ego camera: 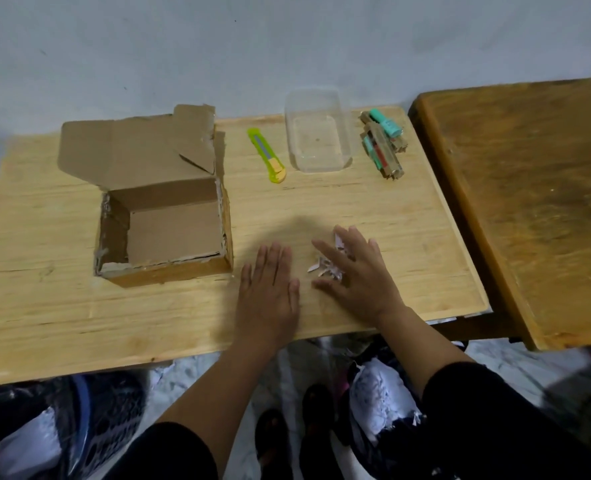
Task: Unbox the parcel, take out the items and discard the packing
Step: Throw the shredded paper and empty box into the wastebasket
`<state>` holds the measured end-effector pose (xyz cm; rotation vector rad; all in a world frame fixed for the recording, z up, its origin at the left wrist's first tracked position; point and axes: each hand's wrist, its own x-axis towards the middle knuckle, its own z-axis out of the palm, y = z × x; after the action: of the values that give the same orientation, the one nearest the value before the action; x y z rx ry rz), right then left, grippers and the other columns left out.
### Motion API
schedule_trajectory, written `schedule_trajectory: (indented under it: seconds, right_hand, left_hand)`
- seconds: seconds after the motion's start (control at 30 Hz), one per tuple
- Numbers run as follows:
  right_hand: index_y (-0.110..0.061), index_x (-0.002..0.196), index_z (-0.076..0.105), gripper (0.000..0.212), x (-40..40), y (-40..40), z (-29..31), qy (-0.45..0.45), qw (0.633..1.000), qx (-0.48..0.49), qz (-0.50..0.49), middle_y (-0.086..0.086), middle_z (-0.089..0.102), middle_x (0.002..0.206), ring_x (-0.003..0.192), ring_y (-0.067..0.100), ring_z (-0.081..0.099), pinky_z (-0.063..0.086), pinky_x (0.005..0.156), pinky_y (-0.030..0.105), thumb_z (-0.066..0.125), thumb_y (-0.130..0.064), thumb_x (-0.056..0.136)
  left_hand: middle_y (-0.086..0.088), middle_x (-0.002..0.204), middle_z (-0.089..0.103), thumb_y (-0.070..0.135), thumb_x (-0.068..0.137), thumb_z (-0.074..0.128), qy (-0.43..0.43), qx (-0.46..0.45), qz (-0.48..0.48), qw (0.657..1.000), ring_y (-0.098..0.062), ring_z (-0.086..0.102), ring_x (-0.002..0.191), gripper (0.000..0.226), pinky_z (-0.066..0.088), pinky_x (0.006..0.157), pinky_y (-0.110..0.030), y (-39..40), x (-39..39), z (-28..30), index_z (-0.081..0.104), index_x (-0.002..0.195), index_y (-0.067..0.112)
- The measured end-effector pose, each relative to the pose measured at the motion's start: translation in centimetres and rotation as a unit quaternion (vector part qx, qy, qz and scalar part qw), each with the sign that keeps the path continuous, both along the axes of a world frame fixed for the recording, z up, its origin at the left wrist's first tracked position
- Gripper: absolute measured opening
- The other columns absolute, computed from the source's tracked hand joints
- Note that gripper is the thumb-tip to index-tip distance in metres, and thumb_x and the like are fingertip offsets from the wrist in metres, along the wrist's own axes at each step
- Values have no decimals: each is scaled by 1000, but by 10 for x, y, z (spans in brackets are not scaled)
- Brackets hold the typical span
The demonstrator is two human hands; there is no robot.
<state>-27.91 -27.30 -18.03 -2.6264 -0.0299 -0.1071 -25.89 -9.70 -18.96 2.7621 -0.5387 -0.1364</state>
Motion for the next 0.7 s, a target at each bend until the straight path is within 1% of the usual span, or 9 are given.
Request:
schedule_trajectory:
  seconds: [0.07,0.13,0.2,0.27,0.33,0.43,0.5,0.57,0.7]
  right_hand:
    - [-35,128,51,50,1,1,-1,-1,1000,9,18,11,45,142,136,38,33,26,104,61,46,-54,82]
    - [-26,117,63,40,0,1,-6,-14,999,23,38,14,54,132,130,40,41,30,102,58,48,-45,85]
    - [-18,108,69,36,-3,1,-12,-41,997,41,46,18,60,123,121,40,49,39,100,51,50,-40,88]
    - [-12,101,72,34,-8,2,-13,-57,996,69,26,19,64,116,115,36,55,47,96,40,52,-37,89]
    - [-10,97,73,30,-13,0,-9,-64,995,78,0,18,66,112,110,31,59,50,92,35,55,-30,86]
    - [-7,99,70,35,-22,-8,1,-44,998,32,14,14,65,113,108,28,59,46,93,28,51,-33,86]
    - [-9,104,67,39,-29,-15,5,-23,999,-21,27,13,62,117,111,26,56,47,94,34,49,-39,86]
    - [-14,107,64,41,-35,-21,6,-18,998,-66,3,12,59,120,114,28,53,48,90,43,49,-46,85]
    - [-32,126,51,54,-37,-21,6,-7,987,-152,-51,14,51,132,120,32,46,43,87,41,46,-60,81]
  left_hand:
    - [-2,157,14,41,87,7,-4,0,1,1000,-16,5,146,65,-4,114,-35,0,0,0,15,148,19]
    - [-1,158,13,42,87,6,1,2,1,1000,-16,3,146,66,-5,114,-33,1,0,-1,13,148,19]
    - [-1,158,10,43,86,3,6,4,0,1000,-15,1,146,67,-6,114,-33,2,0,-1,10,148,20]
    - [-1,158,9,43,85,1,10,7,-1,1000,-15,0,146,68,-5,115,-34,2,0,-1,9,148,20]
    - [-2,158,10,43,85,2,8,8,-3,1000,-16,1,146,69,-4,115,-35,2,0,-1,10,148,19]
    - [-2,158,10,44,83,0,10,4,-5,1000,-17,1,146,71,-5,115,-35,0,1,-1,10,148,18]
    - [-3,158,7,43,84,1,22,-1,-4,1000,-18,-1,146,70,-6,115,-35,-1,1,0,9,149,16]
    - [-4,159,4,40,88,5,32,-3,-17,999,-18,-4,146,66,-8,114,-35,-8,-2,1,7,149,14]
    - [-6,157,13,40,87,3,18,-13,-58,998,-21,4,146,68,-8,112,-38,-31,-13,2,14,147,11]
